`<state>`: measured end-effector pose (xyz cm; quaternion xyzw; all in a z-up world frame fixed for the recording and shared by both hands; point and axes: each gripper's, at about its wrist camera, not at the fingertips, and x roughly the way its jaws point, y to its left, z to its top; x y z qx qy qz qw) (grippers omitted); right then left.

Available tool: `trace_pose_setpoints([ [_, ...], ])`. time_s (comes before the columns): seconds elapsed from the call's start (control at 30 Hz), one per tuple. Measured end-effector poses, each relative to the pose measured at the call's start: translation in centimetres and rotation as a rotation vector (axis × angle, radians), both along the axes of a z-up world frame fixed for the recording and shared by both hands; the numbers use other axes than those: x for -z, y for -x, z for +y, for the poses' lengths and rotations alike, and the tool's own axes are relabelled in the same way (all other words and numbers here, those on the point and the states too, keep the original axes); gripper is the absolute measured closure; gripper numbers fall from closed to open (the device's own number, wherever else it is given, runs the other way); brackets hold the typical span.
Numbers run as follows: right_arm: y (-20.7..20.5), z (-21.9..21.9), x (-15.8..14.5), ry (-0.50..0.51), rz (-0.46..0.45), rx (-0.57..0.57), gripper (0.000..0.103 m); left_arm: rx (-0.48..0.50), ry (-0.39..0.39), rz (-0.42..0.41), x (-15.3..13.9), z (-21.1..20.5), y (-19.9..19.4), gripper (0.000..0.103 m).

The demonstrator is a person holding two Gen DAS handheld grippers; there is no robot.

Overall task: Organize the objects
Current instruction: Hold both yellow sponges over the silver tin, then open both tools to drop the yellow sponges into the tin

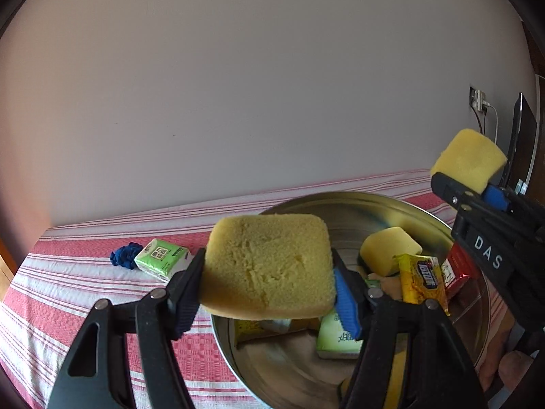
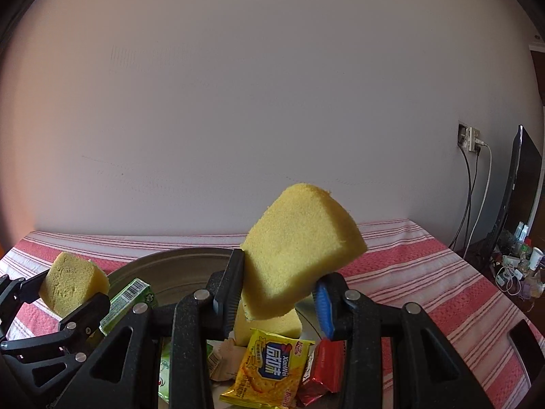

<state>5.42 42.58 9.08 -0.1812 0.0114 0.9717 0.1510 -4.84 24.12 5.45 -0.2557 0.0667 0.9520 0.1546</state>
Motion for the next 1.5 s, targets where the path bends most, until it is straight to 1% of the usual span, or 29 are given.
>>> trace_pose_setpoints([
  [0.13,0.4,1.1,0.4,0.024,-0.017,0.003,0.063,0.001,0.025,-0.013,0.2,1.1,0.4,0.036],
  [0.23,0.8,1.4,0.6,0.023,-0.035,0.002,0.063,-0.013,0.061,-0.010,0.4,1.8,0.6,0.036],
  [0.3,0.8,1.4,0.6,0.030,-0.038,0.002,0.063,-0.022,0.089,-0.025,0.8,2.2,1.0,0.036],
  [0.4,0.8,1.4,0.5,0.033,-0.047,0.002,0.062,-0.028,0.108,-0.044,1.4,2.6,1.1,0.036],
  [0.53,0.7,0.9,0.2,0.034,-0.049,-0.001,0.062,-0.027,0.142,-0.019,1.4,3.5,1.0,0.036],
  [0.67,0.7,0.9,0.3,0.033,-0.050,0.001,0.062,-0.028,0.153,-0.028,1.3,3.7,1.2,0.036],
  [0.77,0.7,0.9,0.2,0.039,-0.052,-0.001,0.060,-0.006,0.145,-0.028,1.2,3.8,1.3,0.033],
  [0.8,0.8,0.9,0.2,0.040,-0.058,-0.004,0.059,-0.005,0.144,-0.025,1.0,3.8,1.2,0.021],
  [0.83,0.8,0.9,0.3,0.044,-0.062,-0.008,0.055,-0.007,0.139,-0.019,0.8,3.8,1.1,0.013],
  [0.87,0.8,1.0,0.2,0.048,-0.062,-0.007,0.047,-0.007,0.125,-0.004,0.7,3.9,0.9,0.001],
  [0.9,0.7,1.2,0.2,0.054,-0.056,-0.004,0.041,-0.011,0.109,0.018,0.4,3.7,0.7,0.000],
  [0.93,0.6,1.2,0.1,0.059,-0.043,-0.007,0.030,-0.010,0.103,0.033,0.1,3.7,0.4,0.000],
  [0.97,0.3,1.1,0.0,0.059,-0.028,-0.009,0.022,-0.008,0.102,0.043,-0.1,3.6,0.3,0.000],
  [1.0,0.2,1.0,-0.1,0.055,-0.019,-0.008,0.019,-0.008,0.101,0.052,-0.2,3.7,0.2,0.000],
  [1.1,0.2,0.8,-0.1,0.041,-0.022,-0.009,0.018,-0.018,0.089,0.069,-0.3,3.4,-0.2,0.000],
  [1.17,0.0,0.9,-0.2,0.058,-0.012,-0.013,0.018,-0.022,0.066,0.069,-0.3,3.0,-0.3,0.000],
  [1.3,-0.4,1.8,-0.3,0.155,0.013,-0.047,0.018,-0.024,0.034,0.061,-0.2,2.2,-0.4,0.000],
  [1.4,-1.2,3.5,-0.4,0.263,0.072,-0.061,0.018,-0.043,0.012,0.073,-0.4,1.3,-0.6,0.000],
  [1.5,-1.6,4.8,-0.3,0.345,0.107,-0.069,0.013,-0.042,-0.012,0.064,-0.5,0.7,-0.6,0.000],
])
